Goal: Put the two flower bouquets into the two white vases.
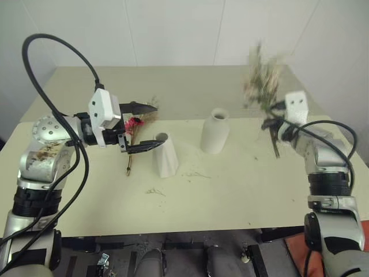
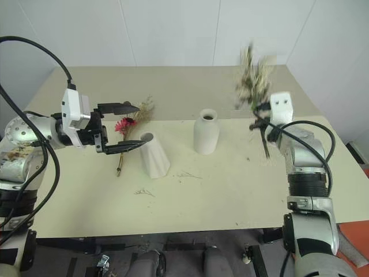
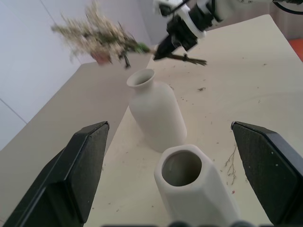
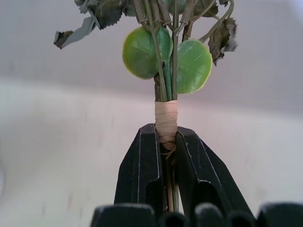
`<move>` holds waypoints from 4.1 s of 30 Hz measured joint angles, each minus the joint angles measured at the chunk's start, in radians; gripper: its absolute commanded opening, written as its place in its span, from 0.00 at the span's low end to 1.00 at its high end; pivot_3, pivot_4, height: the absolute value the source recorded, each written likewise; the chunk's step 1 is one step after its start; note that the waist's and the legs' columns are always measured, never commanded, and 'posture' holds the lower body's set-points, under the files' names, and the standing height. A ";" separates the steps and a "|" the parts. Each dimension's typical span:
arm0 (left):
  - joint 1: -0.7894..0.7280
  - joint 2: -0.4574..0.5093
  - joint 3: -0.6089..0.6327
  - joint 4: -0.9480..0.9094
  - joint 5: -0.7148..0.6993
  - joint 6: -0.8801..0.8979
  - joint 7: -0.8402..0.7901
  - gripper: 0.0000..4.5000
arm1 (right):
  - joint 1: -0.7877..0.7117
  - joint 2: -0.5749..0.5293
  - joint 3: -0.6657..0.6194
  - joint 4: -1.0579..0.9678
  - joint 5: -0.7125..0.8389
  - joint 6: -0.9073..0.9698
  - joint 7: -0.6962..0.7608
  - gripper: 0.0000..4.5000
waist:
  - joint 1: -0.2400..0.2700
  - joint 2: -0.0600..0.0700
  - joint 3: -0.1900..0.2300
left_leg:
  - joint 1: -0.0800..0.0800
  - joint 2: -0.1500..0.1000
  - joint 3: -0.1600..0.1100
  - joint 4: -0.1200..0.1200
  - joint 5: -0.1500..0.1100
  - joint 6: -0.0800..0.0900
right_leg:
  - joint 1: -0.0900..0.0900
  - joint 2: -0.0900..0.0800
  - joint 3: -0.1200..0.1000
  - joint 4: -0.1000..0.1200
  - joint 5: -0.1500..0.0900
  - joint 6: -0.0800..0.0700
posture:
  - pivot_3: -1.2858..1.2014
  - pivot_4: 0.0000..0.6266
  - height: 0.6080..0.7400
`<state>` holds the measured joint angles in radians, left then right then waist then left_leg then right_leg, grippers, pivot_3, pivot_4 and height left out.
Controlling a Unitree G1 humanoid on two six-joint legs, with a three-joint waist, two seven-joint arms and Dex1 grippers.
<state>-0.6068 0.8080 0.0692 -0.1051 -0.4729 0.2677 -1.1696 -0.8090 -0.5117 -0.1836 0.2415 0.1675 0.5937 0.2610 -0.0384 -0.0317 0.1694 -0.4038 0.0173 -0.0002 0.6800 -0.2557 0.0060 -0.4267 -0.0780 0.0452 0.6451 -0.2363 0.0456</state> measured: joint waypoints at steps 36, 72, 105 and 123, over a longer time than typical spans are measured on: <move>0.158 0.109 0.128 -0.115 -0.037 0.107 0.044 1.00 | -0.002 0.435 -0.065 0.041 0.283 -0.529 0.152 0.05 | -0.008 0.002 0.001 | 0.002 0.001 0.000 -0.002 0.000 -0.001 | 0.001 0.000 -0.001 0.003 0.001 -0.001 | 0.52 0.24 1.00; 0.162 0.115 0.129 -0.096 -0.035 0.079 0.051 1.00 | 0.163 0.437 0.020 0.033 0.250 -0.687 0.303 0.99 | -0.007 0.002 0.001 | 0.002 0.001 -0.001 -0.002 0.000 -0.001 | 0.001 0.000 -0.001 0.003 0.001 -0.001 | 0.52 0.24 1.00; -0.017 0.014 0.056 0.068 0.112 0.681 0.705 1.00 | 0.373 -0.443 -0.061 -0.697 0.724 0.172 0.639 0.99 | 0.022 -0.001 0.002 | 0.017 0.001 -0.002 -0.002 0.000 -0.001 | 0.017 0.001 -0.002 -0.004 0.000 -0.001 | 0.52 0.24 1.00; -0.388 -0.248 -0.253 0.644 0.247 0.756 0.559 1.00 | 0.481 -0.446 -0.165 -0.863 0.804 0.257 0.455 0.99 | 0.023 -0.002 0.001 | 0.000 -0.001 -0.003 0.002 0.000 0.000 | 0.002 0.000 -0.002 -0.003 0.001 0.000 | 0.52 0.24 1.00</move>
<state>-0.9943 0.5605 -0.1834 0.5385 -0.2261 1.0238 -0.6107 -0.3282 -0.9578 -0.3490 -0.6220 0.9719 0.8509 0.7163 -0.0151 -0.0336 0.1707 -0.4039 0.0162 -0.0028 0.6818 -0.2555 0.0057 -0.4244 -0.0781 0.0432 0.6421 -0.2356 0.0455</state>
